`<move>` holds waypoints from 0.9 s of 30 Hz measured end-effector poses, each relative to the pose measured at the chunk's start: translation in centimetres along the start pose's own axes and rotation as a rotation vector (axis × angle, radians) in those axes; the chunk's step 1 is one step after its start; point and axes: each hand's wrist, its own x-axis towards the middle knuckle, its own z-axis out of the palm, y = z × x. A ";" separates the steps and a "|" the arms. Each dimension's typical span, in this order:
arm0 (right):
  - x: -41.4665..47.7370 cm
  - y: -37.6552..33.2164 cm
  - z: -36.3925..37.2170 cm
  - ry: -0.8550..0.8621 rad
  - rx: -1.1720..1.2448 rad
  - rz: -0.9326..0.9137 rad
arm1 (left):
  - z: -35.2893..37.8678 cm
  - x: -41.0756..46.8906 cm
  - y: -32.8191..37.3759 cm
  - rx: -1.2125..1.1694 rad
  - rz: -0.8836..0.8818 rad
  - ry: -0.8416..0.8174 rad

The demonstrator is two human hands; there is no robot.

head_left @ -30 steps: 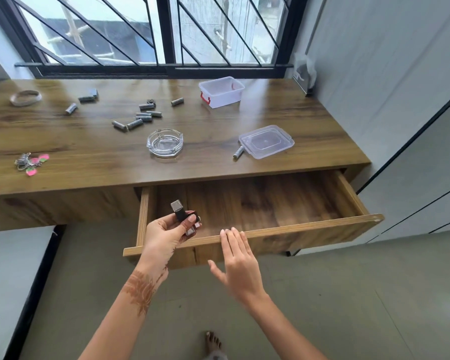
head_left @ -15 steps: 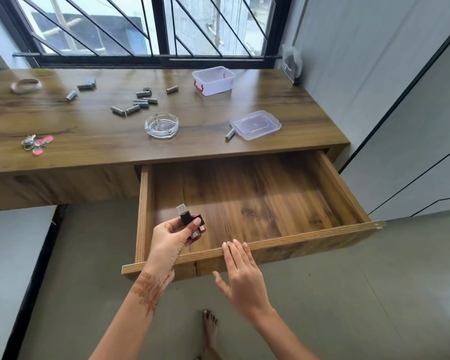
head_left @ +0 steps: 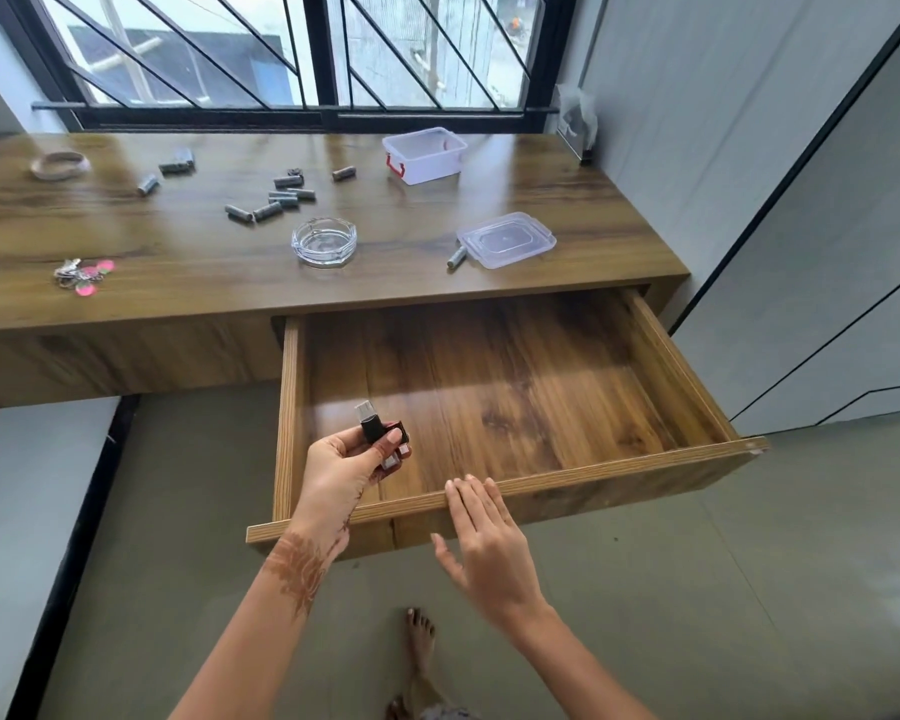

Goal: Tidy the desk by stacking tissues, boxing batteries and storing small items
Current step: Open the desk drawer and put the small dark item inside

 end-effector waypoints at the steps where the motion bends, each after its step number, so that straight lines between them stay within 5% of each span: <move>1: 0.1 0.1 -0.2 -0.005 0.006 -0.007 | 0.0 0.1 0.1 0.003 0.003 -0.004; 6: 2.2 0.3 -2.4 0.029 0.166 -0.016 | 0.8 0.4 0.2 0.029 0.000 -0.043; 12: 6.7 0.6 -6.3 0.058 0.873 0.451 | 3.0 1.4 -0.3 0.057 -0.037 -0.108; 17: 9.7 3.5 -6.0 0.009 1.141 0.531 | 5.6 3.8 -0.9 0.065 -0.067 -0.141; 27: 14.0 12.2 -0.6 -0.254 1.130 0.971 | 10.6 12.3 -5.3 0.289 -0.157 0.000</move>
